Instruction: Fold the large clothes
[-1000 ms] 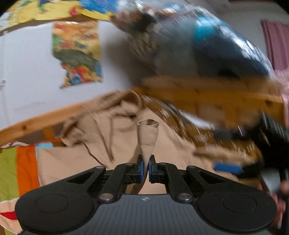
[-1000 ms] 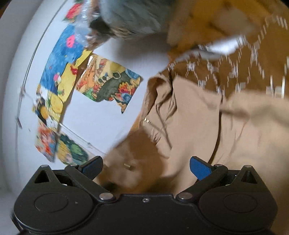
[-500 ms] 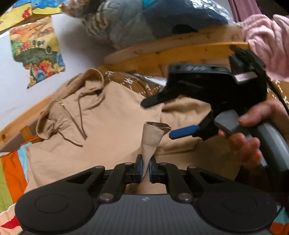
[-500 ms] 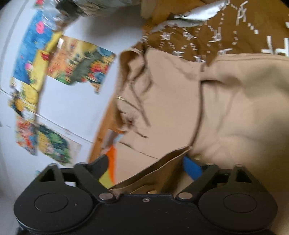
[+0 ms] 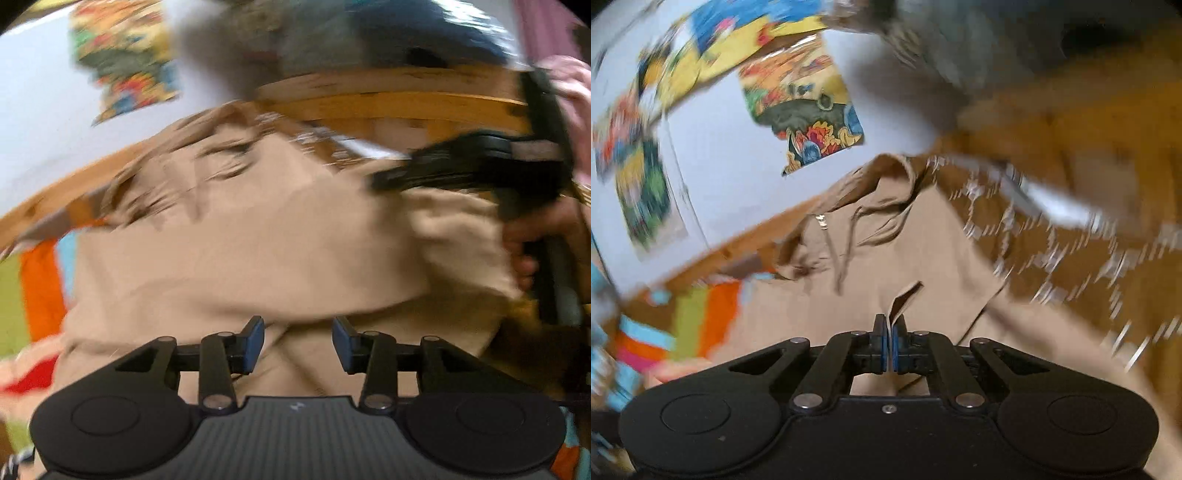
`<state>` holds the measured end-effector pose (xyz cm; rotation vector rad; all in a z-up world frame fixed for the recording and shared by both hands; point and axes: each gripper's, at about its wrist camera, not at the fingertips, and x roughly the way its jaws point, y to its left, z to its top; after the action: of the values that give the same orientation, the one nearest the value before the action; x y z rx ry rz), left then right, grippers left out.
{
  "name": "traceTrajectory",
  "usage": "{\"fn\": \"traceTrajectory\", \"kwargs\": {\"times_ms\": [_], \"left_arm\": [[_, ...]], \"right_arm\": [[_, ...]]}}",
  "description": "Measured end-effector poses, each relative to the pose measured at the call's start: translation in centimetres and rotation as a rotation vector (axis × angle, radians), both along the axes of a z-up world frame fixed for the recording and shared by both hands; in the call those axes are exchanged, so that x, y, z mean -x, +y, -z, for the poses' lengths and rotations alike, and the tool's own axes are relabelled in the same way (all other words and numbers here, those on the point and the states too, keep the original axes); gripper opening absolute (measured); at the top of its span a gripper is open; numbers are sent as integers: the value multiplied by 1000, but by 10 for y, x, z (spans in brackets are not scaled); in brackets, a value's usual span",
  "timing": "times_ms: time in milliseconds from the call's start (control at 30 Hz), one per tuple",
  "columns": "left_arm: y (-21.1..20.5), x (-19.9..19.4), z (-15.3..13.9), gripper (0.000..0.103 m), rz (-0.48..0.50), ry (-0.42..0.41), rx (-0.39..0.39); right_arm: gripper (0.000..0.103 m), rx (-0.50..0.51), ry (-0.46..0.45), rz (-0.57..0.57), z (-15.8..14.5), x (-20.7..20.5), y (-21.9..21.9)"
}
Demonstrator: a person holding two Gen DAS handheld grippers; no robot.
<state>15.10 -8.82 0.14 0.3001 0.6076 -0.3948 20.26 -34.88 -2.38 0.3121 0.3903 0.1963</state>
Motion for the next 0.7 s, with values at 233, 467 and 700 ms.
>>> {"fn": "traceTrajectory", "kwargs": {"times_ms": [233, 467, 700], "left_arm": [[78, -60, 12, 47, -463, 79, 18], [137, -108, 19, 59, -662, 101, 79], [152, -117, 51, 67, -704, 185, -8]], "right_arm": [[44, 189, 66, 46, 18, -5, 10], [56, 408, 117, -146, 40, -2, 60], [61, 547, 144, -166, 62, -2, 76]]}}
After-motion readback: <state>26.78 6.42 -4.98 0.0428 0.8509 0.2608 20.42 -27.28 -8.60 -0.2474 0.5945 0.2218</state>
